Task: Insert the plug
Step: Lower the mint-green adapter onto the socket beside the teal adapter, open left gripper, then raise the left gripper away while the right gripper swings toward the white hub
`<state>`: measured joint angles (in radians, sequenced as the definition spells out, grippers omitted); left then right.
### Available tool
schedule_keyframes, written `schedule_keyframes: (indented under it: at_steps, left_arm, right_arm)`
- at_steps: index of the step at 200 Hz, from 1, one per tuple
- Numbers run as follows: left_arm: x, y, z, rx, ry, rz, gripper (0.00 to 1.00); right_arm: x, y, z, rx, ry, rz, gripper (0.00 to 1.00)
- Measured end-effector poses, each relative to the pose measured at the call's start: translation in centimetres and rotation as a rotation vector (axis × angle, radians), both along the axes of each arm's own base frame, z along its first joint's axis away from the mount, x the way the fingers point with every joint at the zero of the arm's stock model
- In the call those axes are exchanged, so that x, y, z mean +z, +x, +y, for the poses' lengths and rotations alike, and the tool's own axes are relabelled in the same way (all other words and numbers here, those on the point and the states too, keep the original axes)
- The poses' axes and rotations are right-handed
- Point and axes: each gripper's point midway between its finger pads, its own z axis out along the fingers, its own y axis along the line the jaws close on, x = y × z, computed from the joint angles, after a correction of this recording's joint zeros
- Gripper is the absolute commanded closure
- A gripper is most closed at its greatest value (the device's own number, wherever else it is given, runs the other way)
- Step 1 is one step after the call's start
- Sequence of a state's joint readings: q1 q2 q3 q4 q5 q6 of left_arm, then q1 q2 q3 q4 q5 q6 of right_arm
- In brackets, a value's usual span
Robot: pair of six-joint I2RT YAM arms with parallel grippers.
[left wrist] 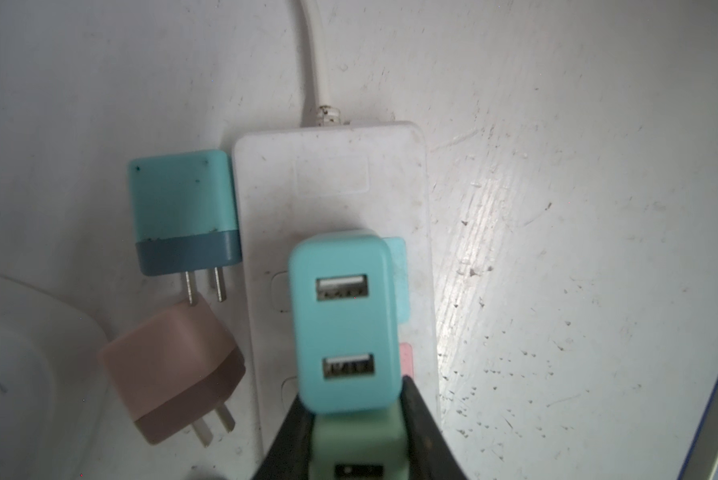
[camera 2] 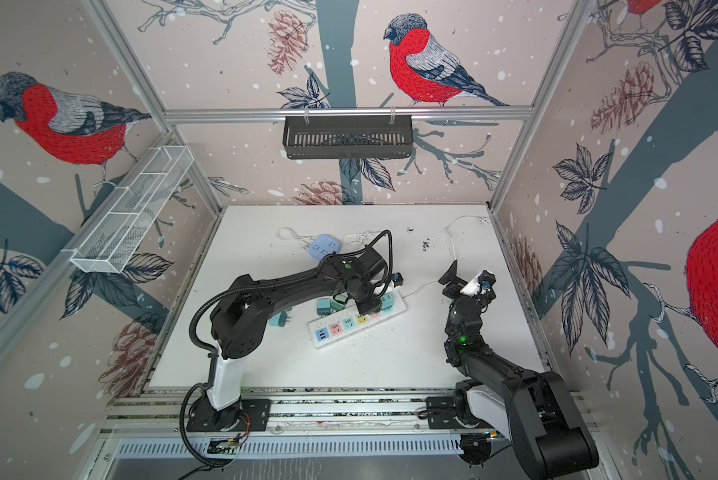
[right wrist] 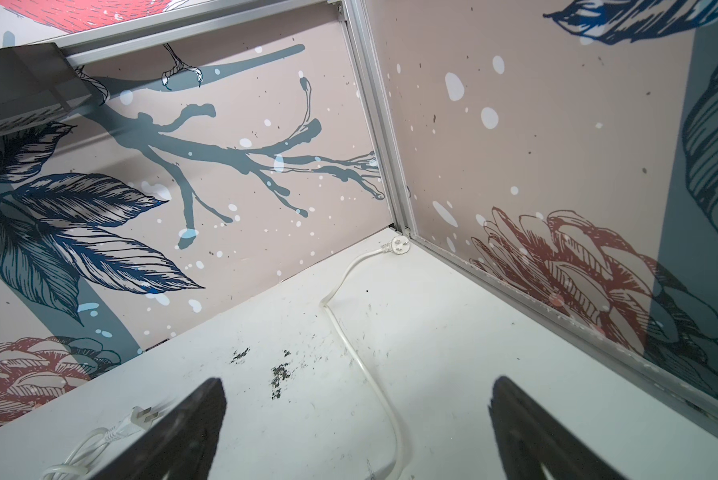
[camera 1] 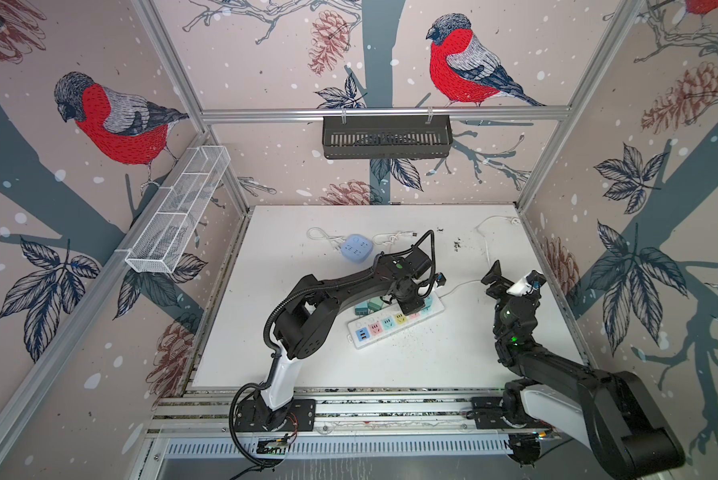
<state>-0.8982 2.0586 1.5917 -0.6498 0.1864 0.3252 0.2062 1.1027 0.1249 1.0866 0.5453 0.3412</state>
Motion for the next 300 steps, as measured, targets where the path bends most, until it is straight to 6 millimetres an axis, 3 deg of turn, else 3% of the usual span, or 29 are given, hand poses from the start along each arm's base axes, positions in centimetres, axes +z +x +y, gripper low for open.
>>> schedule_keyframes:
  at_steps: [45, 88, 93, 103, 105, 106, 110, 160, 198, 258, 283, 300]
  left_arm:
    - [-0.5, 0.0, 0.0, -0.001, 0.014, 0.012, 1.00]
    - [-0.7, -0.1, 0.1, -0.001, 0.017, 0.013, 0.81]
    - [-0.6, -0.1, 0.1, -0.001, 0.016, 0.012, 0.74]
    - [-0.6, -0.1, 0.1, -0.004, 0.012, 0.008, 0.43]
    - [-0.5, 0.0, 0.0, -0.005, 0.010, 0.006, 0.15]
    - [-0.5, 0.0, 0.0, -0.005, 0.009, 0.005, 0.08]
    - [-0.5, 0.1, 0.0, -0.007, 0.007, -0.002, 0.02]
    - [-1.3, 0.2, 0.7, -0.003, 0.035, -0.018, 0.02]
    - [0.2, 0.0, 0.9, -0.002, 0.003, -0.044, 0.02]
    - [7.7, 0.1, 1.7, 0.040, -0.214, -0.211, 0.02]
    - [11.2, 2.0, 4.6, 0.188, -0.333, -0.318, 0.02]
    - [13.8, 4.8, 9.1, 0.398, -0.458, -0.387, 0.02]
  right_arm:
    - [0.0, 0.0, -0.1, -0.004, 0.006, -0.002, 0.00]
    - [-0.1, 0.0, -0.3, -0.007, 0.023, -0.006, 0.00]
    - [-0.1, 0.0, -0.3, -0.004, 0.023, -0.006, 0.00]
    - [-0.1, 0.0, -0.3, -0.004, 0.023, -0.006, 0.00]
    - [-0.1, 0.0, -0.3, -0.004, 0.023, -0.006, 0.00]
    - [-0.1, 0.0, -0.3, -0.004, 0.023, -0.006, 0.00]
    - [-0.1, 0.0, -0.3, -0.004, 0.024, -0.007, 0.00]
    - [-0.1, 0.0, -0.3, -0.005, 0.031, -0.006, 0.00]
    - [0.0, 0.1, -0.3, -0.005, 0.044, -0.010, 0.00]
    - [0.0, 0.1, -0.6, -0.023, 0.050, -0.007, 0.00]
    - [-0.1, 0.5, -0.7, -0.038, 0.053, 0.012, 0.00]
    - [-0.1, 0.7, -0.8, -0.044, 0.062, 0.012, 0.00]
